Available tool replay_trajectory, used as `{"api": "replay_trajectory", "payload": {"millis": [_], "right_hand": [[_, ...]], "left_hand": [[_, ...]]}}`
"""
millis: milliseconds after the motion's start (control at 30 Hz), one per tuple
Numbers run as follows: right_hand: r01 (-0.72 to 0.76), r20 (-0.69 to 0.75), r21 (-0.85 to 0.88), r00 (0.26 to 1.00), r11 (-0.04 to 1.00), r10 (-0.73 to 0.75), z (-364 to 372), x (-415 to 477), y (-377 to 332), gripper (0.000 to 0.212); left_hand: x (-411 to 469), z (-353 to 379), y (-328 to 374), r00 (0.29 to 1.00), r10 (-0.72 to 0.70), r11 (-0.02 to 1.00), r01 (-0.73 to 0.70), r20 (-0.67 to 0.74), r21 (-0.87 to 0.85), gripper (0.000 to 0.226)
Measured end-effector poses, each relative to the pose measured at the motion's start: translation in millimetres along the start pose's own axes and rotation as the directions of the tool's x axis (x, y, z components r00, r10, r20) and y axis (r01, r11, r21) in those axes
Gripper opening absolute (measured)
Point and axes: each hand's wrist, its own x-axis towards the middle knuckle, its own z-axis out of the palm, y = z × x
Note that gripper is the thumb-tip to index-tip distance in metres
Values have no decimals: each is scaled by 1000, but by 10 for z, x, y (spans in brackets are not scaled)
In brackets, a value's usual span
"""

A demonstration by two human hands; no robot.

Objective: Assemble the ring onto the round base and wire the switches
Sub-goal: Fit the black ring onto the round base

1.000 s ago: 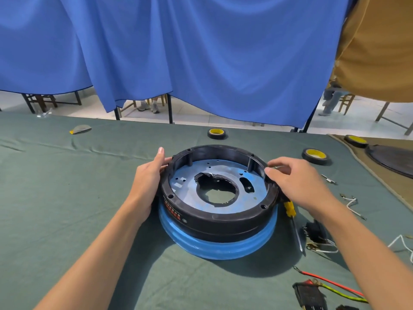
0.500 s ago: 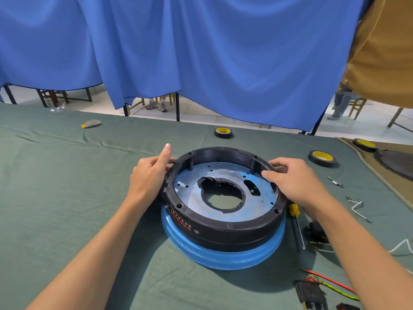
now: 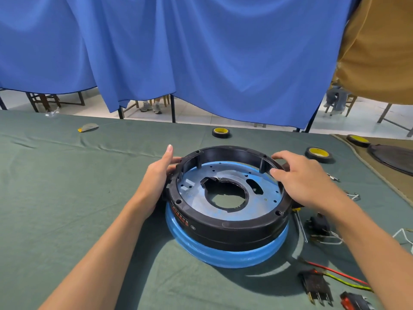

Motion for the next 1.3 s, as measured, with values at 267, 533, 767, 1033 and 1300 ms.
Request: {"api": "replay_trajectory", "payload": {"millis": [267, 533, 767, 1033, 1300], "right_hand": [[22, 137, -281, 990, 959, 18, 22, 68, -22, 23], [55, 3, 160, 998, 986, -57, 155, 81, -88, 21], [82, -79, 199, 995, 977, -67, 116, 69, -135, 21], [-105, -129, 277, 981, 955, 145, 166, 125, -53, 29], [-161, -41, 233, 984, 959, 175, 189, 92, -46, 38]], "left_hand": [[9, -16, -15, 999, -16, 1000, 17, -51, 17, 53], [56, -45, -33, 991, -14, 999, 21, -135, 44, 55], [36, 5, 83, 989, -24, 994, 8, -145, -111, 60], [-1, 78, 165, 998, -3, 998, 7, -64, 66, 60], [-41, 161, 177, 998, 17, 991, -25, 62, 129, 59]]}}
